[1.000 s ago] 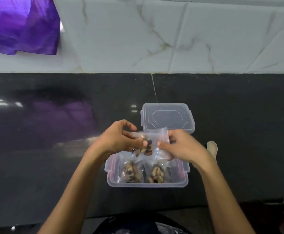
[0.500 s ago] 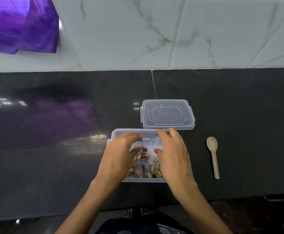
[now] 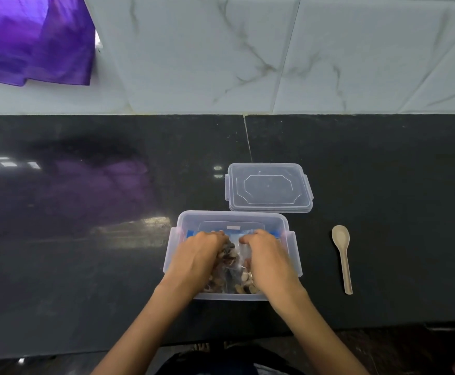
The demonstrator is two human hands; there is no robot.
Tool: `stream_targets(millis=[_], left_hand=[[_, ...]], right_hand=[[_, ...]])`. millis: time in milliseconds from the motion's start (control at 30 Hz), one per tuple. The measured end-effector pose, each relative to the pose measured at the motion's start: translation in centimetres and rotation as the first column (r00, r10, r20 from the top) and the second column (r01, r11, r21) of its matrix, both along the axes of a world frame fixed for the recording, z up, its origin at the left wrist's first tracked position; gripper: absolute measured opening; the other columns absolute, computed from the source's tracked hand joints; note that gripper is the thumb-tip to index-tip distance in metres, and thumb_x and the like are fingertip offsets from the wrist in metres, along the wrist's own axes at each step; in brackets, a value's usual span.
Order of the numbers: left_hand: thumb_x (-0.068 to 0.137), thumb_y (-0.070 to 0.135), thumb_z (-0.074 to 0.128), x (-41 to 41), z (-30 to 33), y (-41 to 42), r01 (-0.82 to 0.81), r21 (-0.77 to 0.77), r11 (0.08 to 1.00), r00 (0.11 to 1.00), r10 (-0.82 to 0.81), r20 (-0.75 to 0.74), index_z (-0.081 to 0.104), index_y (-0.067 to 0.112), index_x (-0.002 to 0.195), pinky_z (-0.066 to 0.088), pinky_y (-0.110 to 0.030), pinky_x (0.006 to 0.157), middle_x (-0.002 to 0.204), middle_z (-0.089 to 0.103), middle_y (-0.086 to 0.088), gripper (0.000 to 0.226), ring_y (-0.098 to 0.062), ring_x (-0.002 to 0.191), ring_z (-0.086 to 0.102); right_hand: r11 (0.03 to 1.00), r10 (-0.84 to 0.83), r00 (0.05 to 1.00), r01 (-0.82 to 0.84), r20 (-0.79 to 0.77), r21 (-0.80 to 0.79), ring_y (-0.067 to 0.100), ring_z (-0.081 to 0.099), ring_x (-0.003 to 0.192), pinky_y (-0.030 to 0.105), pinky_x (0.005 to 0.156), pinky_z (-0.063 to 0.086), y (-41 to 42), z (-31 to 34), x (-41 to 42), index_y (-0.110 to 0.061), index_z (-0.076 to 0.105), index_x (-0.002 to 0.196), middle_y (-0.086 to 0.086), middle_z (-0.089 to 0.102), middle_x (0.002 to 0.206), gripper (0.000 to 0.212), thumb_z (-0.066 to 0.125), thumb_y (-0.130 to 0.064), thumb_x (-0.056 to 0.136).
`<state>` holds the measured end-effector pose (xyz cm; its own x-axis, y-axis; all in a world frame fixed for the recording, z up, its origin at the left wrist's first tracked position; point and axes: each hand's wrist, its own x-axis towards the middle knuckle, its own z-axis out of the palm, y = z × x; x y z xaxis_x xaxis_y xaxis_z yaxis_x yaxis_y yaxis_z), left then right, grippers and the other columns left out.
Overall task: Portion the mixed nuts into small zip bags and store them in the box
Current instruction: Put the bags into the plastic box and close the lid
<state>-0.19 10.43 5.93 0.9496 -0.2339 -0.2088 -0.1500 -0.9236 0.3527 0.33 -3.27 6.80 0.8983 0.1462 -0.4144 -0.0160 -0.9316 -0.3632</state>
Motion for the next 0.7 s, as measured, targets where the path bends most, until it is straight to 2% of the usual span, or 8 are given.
stream_targets(millis=[133,200,300,367,433,533,600,700], left_hand=[[0.088,0.016,0.063,0.5,1.2,0.5,-0.091,-0.2,0.976,0.996,0.087,-0.029,0.06,0.019,0.126,0.044,-0.03,0.097,0.126,0.064,0.001,0.038,-0.02,0.118,0.057],[0.082,0.021,0.072,1.0,2.7,0.6,-0.112,-0.286,0.952,0.991,0.129,0.042,0.061,0.02,0.127,0.045,-0.032,0.099,0.126,0.064,0.002,0.046,-0.018,0.117,0.058],[0.081,0.02,0.075,2.8,4.8,0.3,-0.151,-0.38,0.913,0.97,0.211,0.122,0.066,0.018,0.121,0.05,-0.032,0.095,0.117,0.069,-0.001,0.041,-0.017,0.108,0.064],[0.084,0.02,0.072,4.7,5.4,-0.1,-0.233,-0.374,0.897,0.951,0.292,0.107,0.064,0.015,0.123,0.048,-0.032,0.094,0.119,0.068,-0.004,0.04,-0.02,0.108,0.063],[0.087,0.017,0.067,7.2,4.9,-0.5,-0.328,-0.361,0.873,0.932,0.362,0.026,0.066,0.011,0.119,0.049,-0.034,0.089,0.116,0.068,-0.008,0.033,-0.025,0.104,0.064],[0.089,0.018,0.062,11.4,2.7,-1.2,-0.406,-0.282,0.869,0.914,0.388,-0.12,0.063,0.014,0.092,0.05,-0.034,0.079,0.104,0.068,-0.014,0.006,-0.029,0.092,0.064],[0.088,0.021,0.063,13.7,1.2,-1.8,-0.436,-0.245,0.866,0.898,0.402,-0.179,0.059,0.007,0.087,0.048,-0.032,0.07,0.097,0.067,-0.012,0.015,-0.027,0.084,0.062],[0.087,0.025,0.065,16.0,-0.2,-2.7,-0.476,-0.196,0.857,0.873,0.434,-0.221,0.063,0.002,0.101,0.046,-0.031,0.064,0.092,0.064,-0.012,0.027,-0.027,0.081,0.062]], right_hand=[[0.988,-0.043,0.98,0.014,0.192,0.153,0.014,0.06,0.103,0.027,0.085,0.05,-0.9,1.9,0.2,-0.023,0.057,0.129,-0.003,0.054,0.123,0.042,0.059,-0.005,0.091],[0.967,-0.084,0.965,0.019,0.248,0.253,0.01,0.061,0.098,0.023,0.082,0.052,-1.6,3.1,1.1,-0.022,0.061,0.122,-0.004,0.059,0.116,0.037,0.063,-0.006,0.089],[0.924,-0.183,0.935,0.059,0.304,0.377,0.002,0.06,0.08,0.008,0.068,0.046,-2.8,4.3,3.7,-0.02,0.064,0.113,-0.008,0.06,0.106,0.031,0.066,-0.006,0.086],[0.909,-0.262,0.903,0.113,0.34,0.401,0.0,0.057,0.074,0.007,0.065,0.043,-3.8,4.6,5.9,-0.019,0.065,0.112,-0.008,0.06,0.102,0.029,0.067,-0.007,0.086],[0.901,-0.337,0.867,0.184,0.368,0.392,0.005,0.059,0.083,0.016,0.073,0.047,-5.1,4.1,8.4,-0.017,0.063,0.116,-0.004,0.062,0.107,0.031,0.067,-0.009,0.086],[0.889,-0.425,0.829,0.306,0.365,0.34,0.019,0.059,0.108,0.031,0.091,0.049,-6.9,1.8,12.0,-0.015,0.057,0.126,0.004,0.06,0.124,0.041,0.067,-0.012,0.087],[0.877,-0.469,0.82,0.39,0.329,0.281,0.025,0.057,0.116,0.035,0.094,0.048,-7.8,0.2,13.8,-0.013,0.053,0.131,0.009,0.057,0.13,0.046,0.066,-0.014,0.087],[0.849,-0.529,0.807,0.506,0.263,0.156,0.03,0.053,0.121,0.039,0.094,0.048,-8.8,-1.7,15.1,-0.01,0.046,0.137,0.013,0.049,0.137,0.052,0.065,-0.019,0.089]])
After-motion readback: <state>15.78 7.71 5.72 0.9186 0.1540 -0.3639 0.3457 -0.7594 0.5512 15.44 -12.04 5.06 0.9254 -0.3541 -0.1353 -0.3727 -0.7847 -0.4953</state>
